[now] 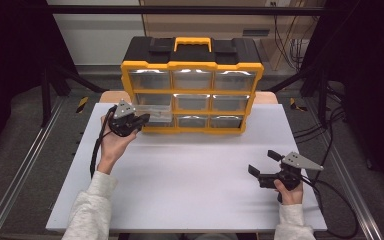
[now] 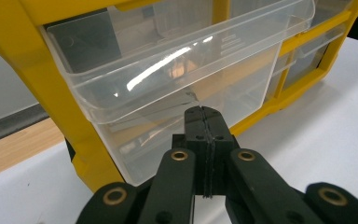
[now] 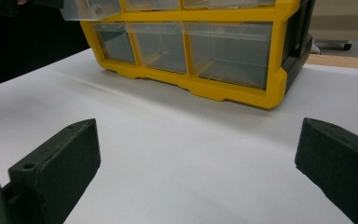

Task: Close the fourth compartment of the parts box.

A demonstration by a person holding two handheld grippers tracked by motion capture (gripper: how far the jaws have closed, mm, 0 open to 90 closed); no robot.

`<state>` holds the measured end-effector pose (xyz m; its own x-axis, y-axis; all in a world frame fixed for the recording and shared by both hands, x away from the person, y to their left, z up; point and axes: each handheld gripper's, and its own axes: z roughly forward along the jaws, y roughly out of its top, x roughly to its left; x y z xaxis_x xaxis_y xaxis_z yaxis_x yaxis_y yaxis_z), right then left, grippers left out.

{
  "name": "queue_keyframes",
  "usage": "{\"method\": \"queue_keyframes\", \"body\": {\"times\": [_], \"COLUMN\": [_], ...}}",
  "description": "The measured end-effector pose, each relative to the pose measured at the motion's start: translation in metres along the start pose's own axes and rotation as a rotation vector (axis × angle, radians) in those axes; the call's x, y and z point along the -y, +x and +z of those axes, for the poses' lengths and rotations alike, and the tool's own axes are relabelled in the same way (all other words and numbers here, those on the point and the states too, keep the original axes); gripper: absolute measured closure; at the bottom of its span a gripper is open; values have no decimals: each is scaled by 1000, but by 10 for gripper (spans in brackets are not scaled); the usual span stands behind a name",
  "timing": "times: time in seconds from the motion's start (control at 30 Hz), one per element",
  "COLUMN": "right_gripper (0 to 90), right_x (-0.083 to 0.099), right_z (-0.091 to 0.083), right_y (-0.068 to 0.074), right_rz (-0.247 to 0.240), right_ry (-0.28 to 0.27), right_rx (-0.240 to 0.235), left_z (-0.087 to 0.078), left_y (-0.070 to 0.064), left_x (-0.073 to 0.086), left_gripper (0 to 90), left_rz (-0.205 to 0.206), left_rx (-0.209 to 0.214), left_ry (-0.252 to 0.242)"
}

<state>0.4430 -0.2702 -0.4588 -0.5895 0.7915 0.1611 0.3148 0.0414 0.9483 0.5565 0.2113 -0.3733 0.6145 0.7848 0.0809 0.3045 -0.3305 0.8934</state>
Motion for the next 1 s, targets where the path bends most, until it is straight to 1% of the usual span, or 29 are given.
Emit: {"method": "queue_keyframes", "body": {"times": [0.47,1.0], "right_gripper": [3,3], "right_x": [0,0], "right_z": [0,0], "right_y": [0,0], "right_rz": [2,2], "right_ry": [0,0], "right_rx": [-1,-1], "left_z": [5,14], "left_y": [1,5], "left_x": [-3,-7], "left_gripper": [893,893], "left_rz": [11,-2], "left_rx": [-17,-30], "left_ry": [-5,-5]}}
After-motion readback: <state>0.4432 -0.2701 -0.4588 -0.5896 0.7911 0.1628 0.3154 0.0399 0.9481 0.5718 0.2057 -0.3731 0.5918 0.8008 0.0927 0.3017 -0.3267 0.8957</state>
